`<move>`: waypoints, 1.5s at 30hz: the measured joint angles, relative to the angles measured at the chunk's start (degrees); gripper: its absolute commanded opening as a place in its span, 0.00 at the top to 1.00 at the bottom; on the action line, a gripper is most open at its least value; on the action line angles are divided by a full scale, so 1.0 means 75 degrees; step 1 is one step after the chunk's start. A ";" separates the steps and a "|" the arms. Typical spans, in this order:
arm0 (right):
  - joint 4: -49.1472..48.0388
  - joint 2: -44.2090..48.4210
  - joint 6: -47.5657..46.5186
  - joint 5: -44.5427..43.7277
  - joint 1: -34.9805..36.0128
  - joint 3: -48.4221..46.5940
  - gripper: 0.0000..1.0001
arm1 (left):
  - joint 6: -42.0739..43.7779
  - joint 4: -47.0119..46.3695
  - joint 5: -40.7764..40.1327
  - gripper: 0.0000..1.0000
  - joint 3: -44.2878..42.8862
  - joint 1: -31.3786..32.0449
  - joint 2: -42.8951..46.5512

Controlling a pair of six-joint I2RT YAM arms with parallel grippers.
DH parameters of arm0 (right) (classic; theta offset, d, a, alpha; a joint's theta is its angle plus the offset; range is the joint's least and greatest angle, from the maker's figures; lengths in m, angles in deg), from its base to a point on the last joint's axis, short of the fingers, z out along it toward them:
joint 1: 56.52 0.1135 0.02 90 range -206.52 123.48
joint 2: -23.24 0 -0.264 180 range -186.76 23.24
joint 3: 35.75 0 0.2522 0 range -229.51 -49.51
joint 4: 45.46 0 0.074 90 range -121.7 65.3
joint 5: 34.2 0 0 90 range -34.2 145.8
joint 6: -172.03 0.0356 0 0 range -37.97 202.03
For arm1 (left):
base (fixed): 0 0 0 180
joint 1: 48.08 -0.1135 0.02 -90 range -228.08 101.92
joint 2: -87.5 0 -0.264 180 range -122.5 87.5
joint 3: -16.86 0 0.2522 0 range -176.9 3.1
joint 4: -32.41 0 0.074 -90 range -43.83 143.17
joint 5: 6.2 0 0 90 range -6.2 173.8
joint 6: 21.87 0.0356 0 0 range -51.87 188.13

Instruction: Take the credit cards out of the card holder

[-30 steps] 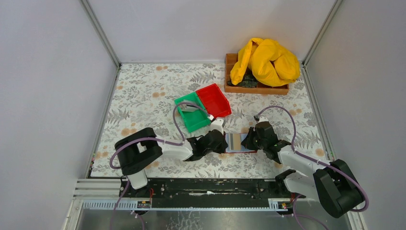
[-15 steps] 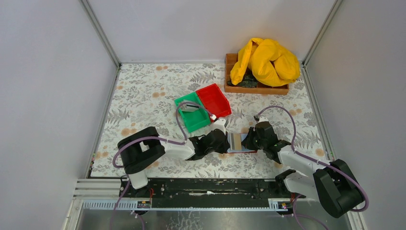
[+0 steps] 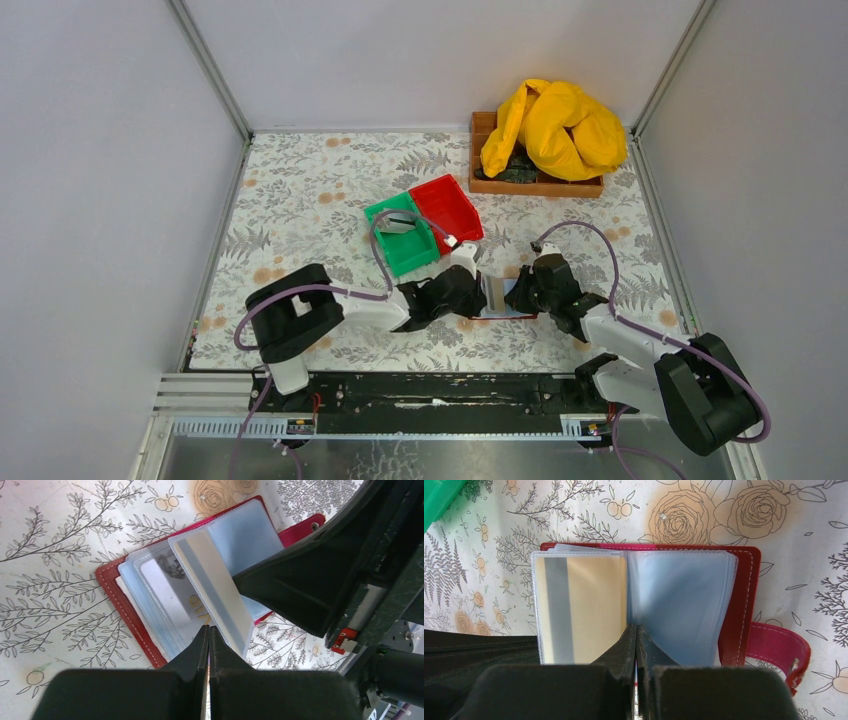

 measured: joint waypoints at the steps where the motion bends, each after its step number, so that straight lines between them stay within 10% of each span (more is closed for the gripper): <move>1: -0.0003 0.0017 0.0000 -0.0003 0.0000 0.0012 1.00 | 0.0000 -0.0003 0.0020 1.00 -0.0035 0.0000 0.0000; 9: 0.0481 0.0629 0.0058 -0.0152 -0.0003 0.0058 0.97 | 0.0020 -0.0009 0.0146 1.00 -0.0440 0.0000 -0.0119; 17: 0.1708 0.3206 0.0184 -0.1023 -0.0006 -0.0152 0.68 | 0.0058 0.0009 0.0280 1.00 -0.0909 0.0000 -0.0635; 32: 0.2725 0.3824 0.0201 -0.1644 -0.0006 -0.0341 0.66 | 0.0175 0.0017 0.0595 1.00 -0.1495 0.0003 -0.0985; 36: 0.2672 0.3815 0.0198 -0.1626 -0.0006 -0.0338 0.73 | 0.0265 0.0023 0.0551 1.00 -0.1480 0.0000 -0.0973; 39: 0.2352 0.3552 0.0210 -0.1478 -0.0006 -0.0283 0.99 | 0.0329 -0.0006 0.0702 0.99 -0.1209 -0.0119 -0.0822; 45: 0.1364 0.2588 0.0256 -0.0871 -0.0006 0.0111 1.00 | 0.0134 -0.0184 0.1641 1.00 0.0149 -0.1486 -0.0119</move>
